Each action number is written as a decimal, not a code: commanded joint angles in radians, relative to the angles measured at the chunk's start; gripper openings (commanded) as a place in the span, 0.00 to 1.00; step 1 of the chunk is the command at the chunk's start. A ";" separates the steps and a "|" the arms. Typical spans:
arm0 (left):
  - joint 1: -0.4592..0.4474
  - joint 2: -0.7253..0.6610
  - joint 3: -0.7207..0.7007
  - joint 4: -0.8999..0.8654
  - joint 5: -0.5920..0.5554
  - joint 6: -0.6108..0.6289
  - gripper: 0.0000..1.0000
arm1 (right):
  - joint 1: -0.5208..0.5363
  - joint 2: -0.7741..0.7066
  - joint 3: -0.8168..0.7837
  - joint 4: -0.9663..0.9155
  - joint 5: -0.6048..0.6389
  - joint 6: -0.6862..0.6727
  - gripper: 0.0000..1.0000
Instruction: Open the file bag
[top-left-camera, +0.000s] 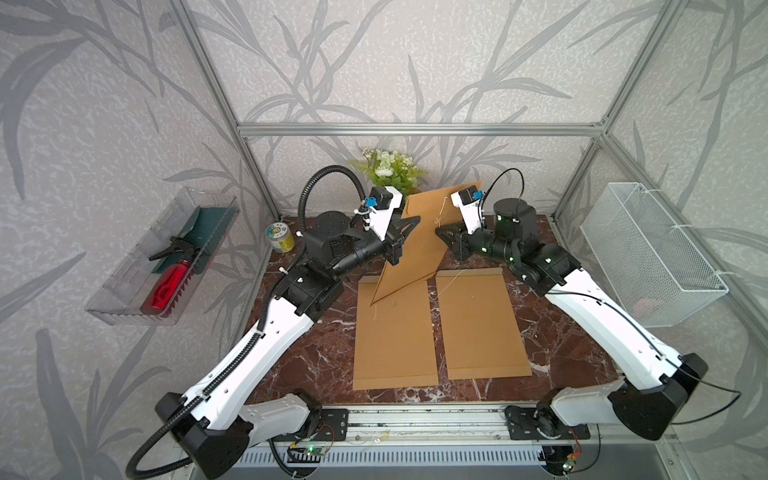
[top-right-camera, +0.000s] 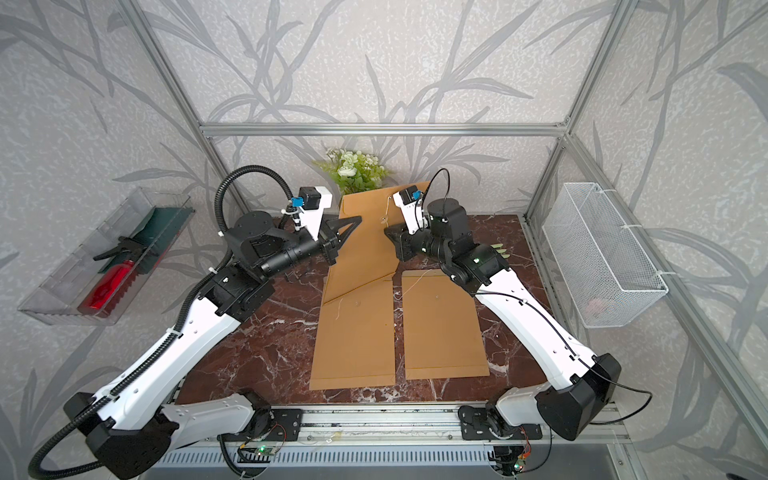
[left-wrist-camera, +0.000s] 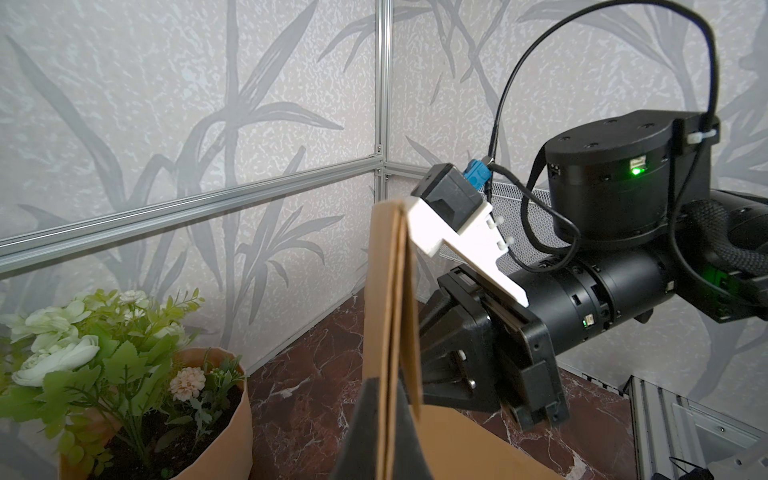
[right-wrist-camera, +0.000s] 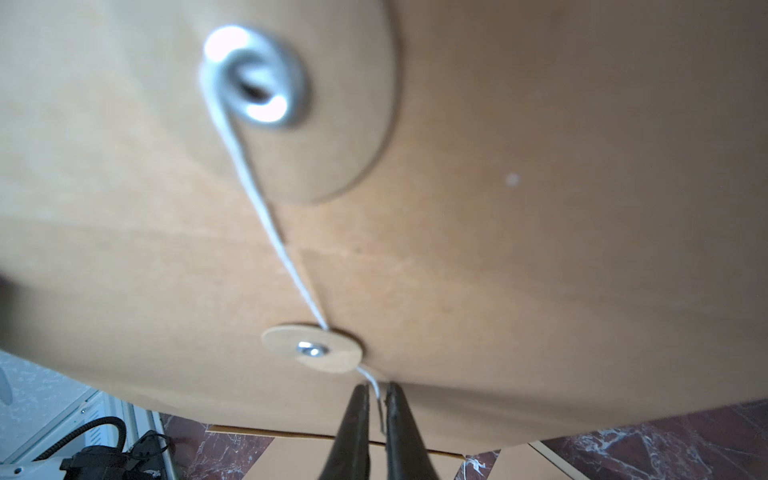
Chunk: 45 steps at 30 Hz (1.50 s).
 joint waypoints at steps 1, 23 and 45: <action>-0.007 -0.028 0.002 0.011 0.001 0.010 0.00 | 0.002 0.002 0.036 0.007 -0.008 -0.011 0.07; -0.008 -0.058 -0.064 0.069 -0.033 -0.026 0.00 | -0.001 -0.047 0.037 -0.012 0.092 0.001 0.00; -0.006 -0.055 -0.120 0.122 -0.023 -0.068 0.00 | -0.001 -0.039 0.121 -0.025 0.008 -0.007 0.00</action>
